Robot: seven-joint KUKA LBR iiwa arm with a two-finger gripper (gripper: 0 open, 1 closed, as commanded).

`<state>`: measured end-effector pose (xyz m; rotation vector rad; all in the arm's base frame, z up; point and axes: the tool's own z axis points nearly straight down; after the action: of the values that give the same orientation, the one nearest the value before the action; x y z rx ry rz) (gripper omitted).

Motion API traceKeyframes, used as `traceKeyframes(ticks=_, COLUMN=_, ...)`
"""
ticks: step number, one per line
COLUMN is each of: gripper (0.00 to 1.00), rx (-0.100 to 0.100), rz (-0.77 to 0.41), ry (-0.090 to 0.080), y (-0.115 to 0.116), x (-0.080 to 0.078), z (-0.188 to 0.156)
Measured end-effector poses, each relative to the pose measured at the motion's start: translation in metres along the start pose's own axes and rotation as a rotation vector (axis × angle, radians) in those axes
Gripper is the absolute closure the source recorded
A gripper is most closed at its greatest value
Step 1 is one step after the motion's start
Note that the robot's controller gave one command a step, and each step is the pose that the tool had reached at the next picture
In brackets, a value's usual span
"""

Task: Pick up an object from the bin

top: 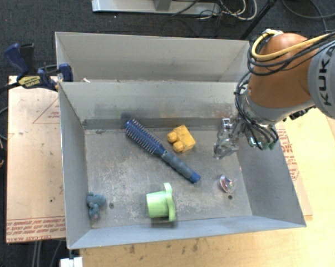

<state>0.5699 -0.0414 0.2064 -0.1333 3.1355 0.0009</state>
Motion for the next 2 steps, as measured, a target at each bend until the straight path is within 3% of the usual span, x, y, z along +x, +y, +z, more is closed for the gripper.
traceKeyframes(ticks=1, gripper=0.0, rx=-0.001, rz=0.201, ry=0.001, y=0.0394, x=0.0434, z=0.1281)
traceKeyframes(ticks=2, gripper=1.0, rx=-0.001, rz=0.198, ry=0.006, y=0.039, x=0.0431, z=0.1248)
